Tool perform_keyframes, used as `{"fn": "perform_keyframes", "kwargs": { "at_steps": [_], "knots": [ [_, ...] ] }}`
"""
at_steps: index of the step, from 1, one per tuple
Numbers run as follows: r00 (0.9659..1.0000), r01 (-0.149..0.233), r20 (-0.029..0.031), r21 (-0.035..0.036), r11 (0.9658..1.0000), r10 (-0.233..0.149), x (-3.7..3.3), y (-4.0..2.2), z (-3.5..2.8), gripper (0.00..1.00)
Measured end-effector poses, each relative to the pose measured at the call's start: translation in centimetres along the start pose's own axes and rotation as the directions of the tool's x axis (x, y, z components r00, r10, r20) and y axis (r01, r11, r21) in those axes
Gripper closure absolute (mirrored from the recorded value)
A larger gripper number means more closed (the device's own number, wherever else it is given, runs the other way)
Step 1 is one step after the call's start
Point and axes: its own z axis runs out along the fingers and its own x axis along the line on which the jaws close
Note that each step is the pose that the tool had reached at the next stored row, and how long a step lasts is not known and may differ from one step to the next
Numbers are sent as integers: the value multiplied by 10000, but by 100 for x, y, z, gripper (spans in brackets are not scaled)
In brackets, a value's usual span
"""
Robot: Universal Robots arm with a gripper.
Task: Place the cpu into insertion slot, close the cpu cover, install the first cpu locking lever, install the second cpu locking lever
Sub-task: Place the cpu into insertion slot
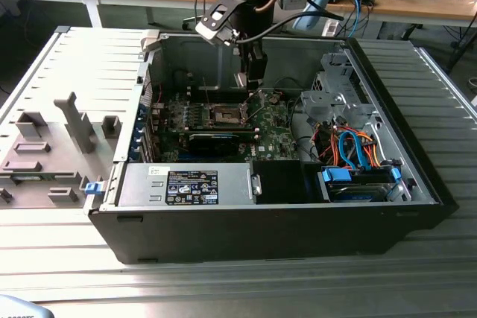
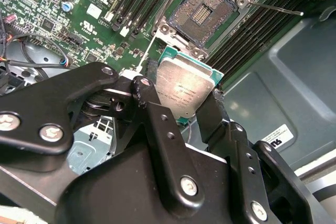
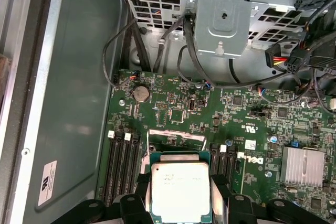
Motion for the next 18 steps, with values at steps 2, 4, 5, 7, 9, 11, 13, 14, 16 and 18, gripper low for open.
{"fn": "perform_keyframes", "kwargs": {
  "at_steps": [2,4,5,7,9,11,13,14,16,18],
  "knots": [
    [10000,1,0,0,10000,-1,0,0,3,46],
    [10000,0,0,0,10000,0,0,-1,8,46],
    [10000,0,0,0,10000,0,0,-1,10,46],
    [10000,0,0,1,10000,0,0,-1,14,46],
    [10000,0,0,0,10000,0,0,-2,17,46],
    [10000,0,0,0,10000,0,-1,-2,20,46],
    [10000,0,0,0,10000,0,-1,-2,28,46],
    [10000,0,0,1,10000,0,-1,-2,29,46],
    [10000,0,0,1,10000,0,-1,-3,33,46],
    [10000,1,0,0,10000,-1,-1,-3,37,46]
  ]
}}
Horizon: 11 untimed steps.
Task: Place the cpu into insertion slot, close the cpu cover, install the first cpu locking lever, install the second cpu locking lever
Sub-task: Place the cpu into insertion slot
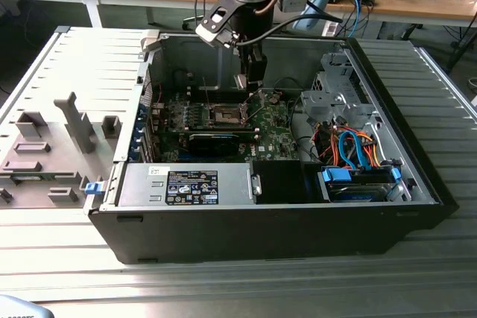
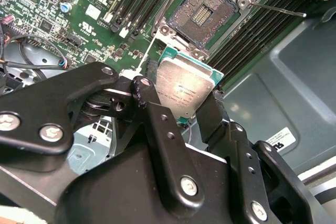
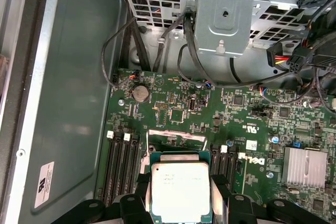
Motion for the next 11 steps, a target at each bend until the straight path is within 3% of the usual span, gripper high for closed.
{"fn": "perform_keyframes", "kwargs": {
  "at_steps": [11],
  "knots": [
    [10000,-1,0,0,10000,1,0,-2,19,46]
  ]
}}
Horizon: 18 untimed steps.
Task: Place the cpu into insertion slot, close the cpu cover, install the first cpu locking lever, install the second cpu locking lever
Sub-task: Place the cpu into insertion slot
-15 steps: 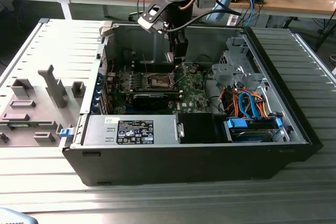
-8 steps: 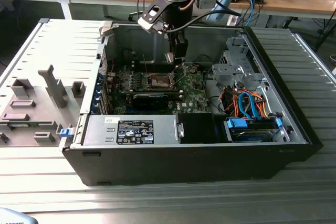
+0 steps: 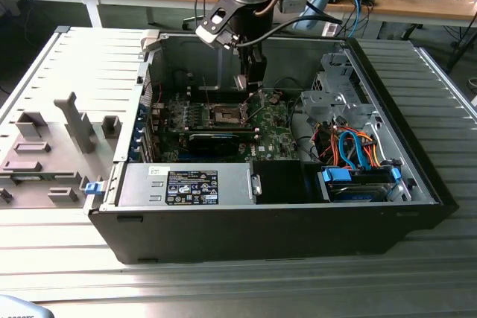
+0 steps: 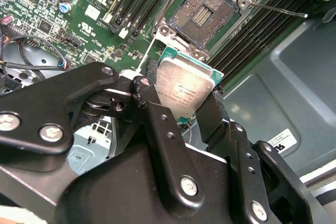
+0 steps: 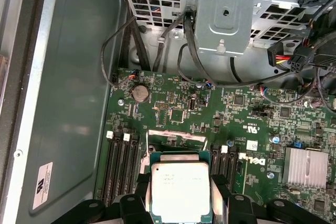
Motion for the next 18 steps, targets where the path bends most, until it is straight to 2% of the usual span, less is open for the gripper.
{"fn": "perform_keyframes", "kwargs": {
  "at_steps": [18],
  "knots": [
    [10000,0,0,0,10000,0,-1,-4,54,46]
  ]
}}
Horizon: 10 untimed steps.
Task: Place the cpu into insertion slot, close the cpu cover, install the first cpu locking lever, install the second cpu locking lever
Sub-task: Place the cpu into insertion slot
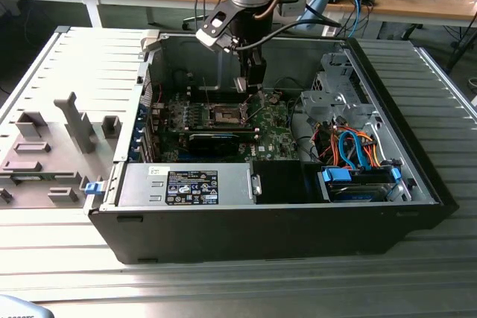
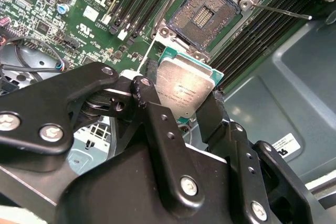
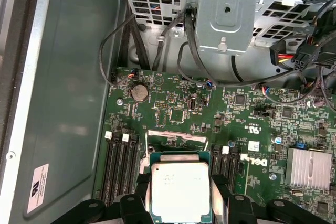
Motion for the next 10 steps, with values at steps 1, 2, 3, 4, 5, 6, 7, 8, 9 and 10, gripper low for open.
{"fn": "perform_keyframes", "kwargs": {
  "at_steps": [1,2,3,4,5,6,7,8,9,10],
  "knots": [
    [10000,0,0,0,10000,0,0,0,2,46],
    [10000,0,0,0,10000,0,0,0,4,46],
    [10000,0,0,1,10000,0,0,0,6,46],
    [10000,0,0,0,10000,0,0,0,7,46],
    [10000,0,0,0,10000,0,0,-1,9,46],
    [10000,0,0,1,10000,0,0,-1,10,46],
    [10000,0,0,0,10000,0,0,-1,12,46],
    [10000,0,0,0,10000,0,0,-1,14,46],
    [10000,0,0,0,10000,0,0,-1,16,46],
    [10000,0,0,0,10000,0,0,-1,17,46]
  ]
}}
